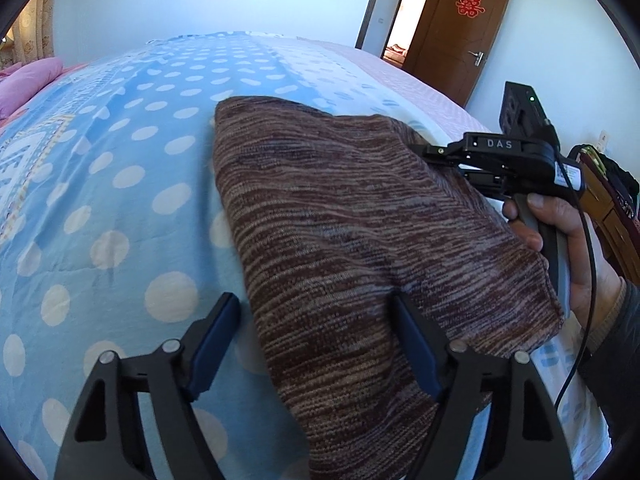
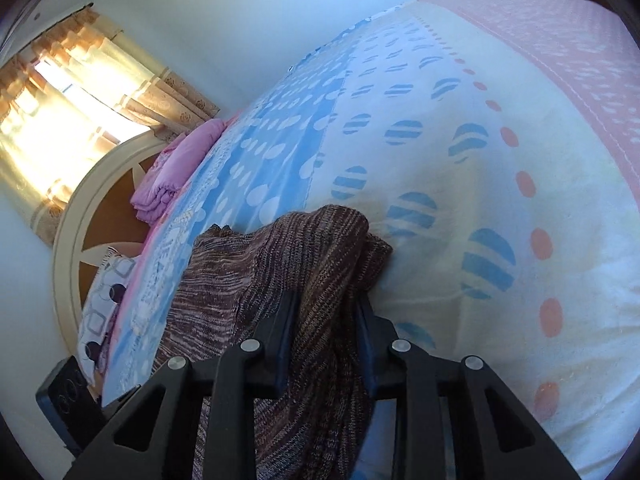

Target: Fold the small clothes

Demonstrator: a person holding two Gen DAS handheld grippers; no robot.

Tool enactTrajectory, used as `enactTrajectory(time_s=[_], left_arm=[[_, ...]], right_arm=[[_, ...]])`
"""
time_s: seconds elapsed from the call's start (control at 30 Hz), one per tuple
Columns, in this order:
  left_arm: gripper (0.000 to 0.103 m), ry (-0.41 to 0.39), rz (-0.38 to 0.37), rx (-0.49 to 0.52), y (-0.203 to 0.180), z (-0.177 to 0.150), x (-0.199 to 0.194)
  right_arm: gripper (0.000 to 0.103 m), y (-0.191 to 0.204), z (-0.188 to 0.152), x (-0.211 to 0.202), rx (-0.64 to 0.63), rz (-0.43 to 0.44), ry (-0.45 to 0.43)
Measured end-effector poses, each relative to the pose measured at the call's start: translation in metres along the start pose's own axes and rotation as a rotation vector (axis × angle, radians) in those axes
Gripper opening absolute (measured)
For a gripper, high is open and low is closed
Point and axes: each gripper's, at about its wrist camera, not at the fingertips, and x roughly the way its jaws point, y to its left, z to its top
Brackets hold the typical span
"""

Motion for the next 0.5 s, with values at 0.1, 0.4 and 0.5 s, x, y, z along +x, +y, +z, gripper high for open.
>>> enactTrajectory(time_s=[0.1, 0.4, 0.5], left_arm=[[0.079, 0.004, -0.008, -0.004, 0.000, 0.001, 0.000], [0.044, -0.016, 0.004, 0.074, -0.018, 0.001, -0.006], [0.035, -0.004, 0.037, 0.088, -0.024, 0.003, -0.012]], right_arm=[[0.029, 0.001, 0.000, 0.002, -0.001, -0.009, -0.001], [0.020, 0.024, -0.008, -0.004, -0.115, -0.127, -0.043], [0.019, 0.034, -0.012, -0.013, -0.120, -0.137, -0.069]])
